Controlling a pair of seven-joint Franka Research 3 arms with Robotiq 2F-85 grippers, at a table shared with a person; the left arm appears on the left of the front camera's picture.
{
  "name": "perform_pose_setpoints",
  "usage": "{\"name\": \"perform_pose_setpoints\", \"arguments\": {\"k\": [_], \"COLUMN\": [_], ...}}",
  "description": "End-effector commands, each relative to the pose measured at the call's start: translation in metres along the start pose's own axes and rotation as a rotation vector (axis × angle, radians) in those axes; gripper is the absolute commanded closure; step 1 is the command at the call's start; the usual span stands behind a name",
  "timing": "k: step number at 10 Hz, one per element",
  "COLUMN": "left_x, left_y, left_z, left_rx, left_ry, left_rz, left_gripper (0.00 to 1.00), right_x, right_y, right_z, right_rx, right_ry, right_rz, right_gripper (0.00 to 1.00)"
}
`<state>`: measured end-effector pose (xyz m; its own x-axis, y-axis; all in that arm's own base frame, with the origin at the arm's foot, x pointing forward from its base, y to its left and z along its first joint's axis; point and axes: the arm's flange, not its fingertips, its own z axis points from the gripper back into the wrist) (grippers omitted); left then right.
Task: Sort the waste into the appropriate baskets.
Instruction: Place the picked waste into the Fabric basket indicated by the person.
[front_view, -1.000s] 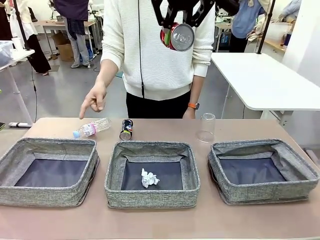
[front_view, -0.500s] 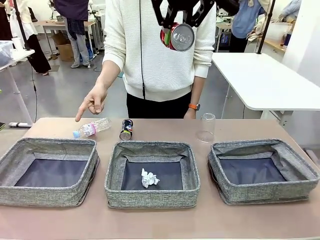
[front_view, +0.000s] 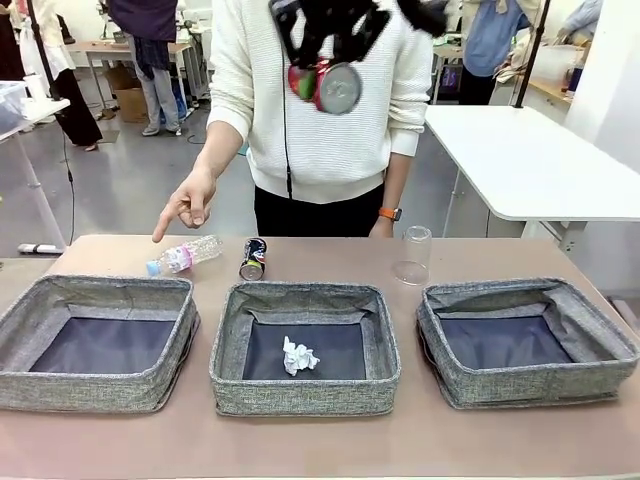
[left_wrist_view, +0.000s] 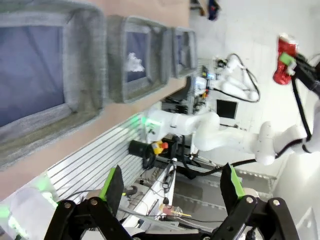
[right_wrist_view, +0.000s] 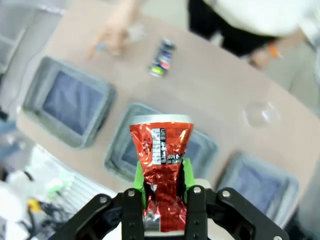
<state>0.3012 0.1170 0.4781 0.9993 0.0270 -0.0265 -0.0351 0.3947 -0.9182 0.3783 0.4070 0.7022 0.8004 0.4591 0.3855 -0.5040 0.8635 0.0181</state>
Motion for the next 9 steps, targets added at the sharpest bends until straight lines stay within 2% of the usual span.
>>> {"name": "perform_pose_setpoints", "arguments": {"k": [1, 2, 3, 4, 5, 6, 7, 8, 9], "left_x": [0.0, -0.007, -0.014, -0.022, -0.023, -0.024, -0.024, -0.024, -0.024], "left_y": [0.023, 0.044, 0.055, 0.065, 0.07, 0.067, 0.067, 0.067, 0.067], "left_z": [0.04, 0.08, 0.103, 0.123, 0.138, 0.11, 0.11, 0.11, 0.11], "left_rx": [0.074, 0.062, 0.037, -0.018, -0.125, 0.05, 0.05, 0.05, 0.05], "left_ry": [-0.049, -0.144, -0.222, -0.281, -0.403, -0.231, -0.231, -0.231, -0.231], "left_rz": [0.127, 0.178, 0.19, 0.18, 0.164, 0.198, 0.198, 0.198, 0.198], "left_gripper": [0.0, 0.0, 0.0, 0.0, 0.0, 0.0, 0.0, 0.0, 0.0], "right_x": [0.019, 0.028, 0.033, 0.031, 0.027, 0.01, 0.006, 0.008, 0.013], "right_y": [0.057, 0.096, 0.14, 0.172, 0.18, 0.169, 0.192, 0.186, 0.2], "right_z": [-0.084, -0.119, -0.149, -0.167, -0.175, -0.175, -0.2, -0.208, -0.222], "right_rx": [0.205, 0.295, 0.39, 0.43, 0.289, 0.329, 0.361, 0.257, 0.26], "right_ry": [-0.108, -0.13, -0.134, -0.156, -0.053, -0.146, -0.114, -0.229, -0.279], "right_rz": [0.345, 0.454, 0.573, 0.66, 0.733, 0.538, 0.641, 0.77, 0.881], "right_gripper": [0.68, 0.68, 0.68, 0.68, 0.68, 0.68, 0.68, 0.68, 0.68]}}
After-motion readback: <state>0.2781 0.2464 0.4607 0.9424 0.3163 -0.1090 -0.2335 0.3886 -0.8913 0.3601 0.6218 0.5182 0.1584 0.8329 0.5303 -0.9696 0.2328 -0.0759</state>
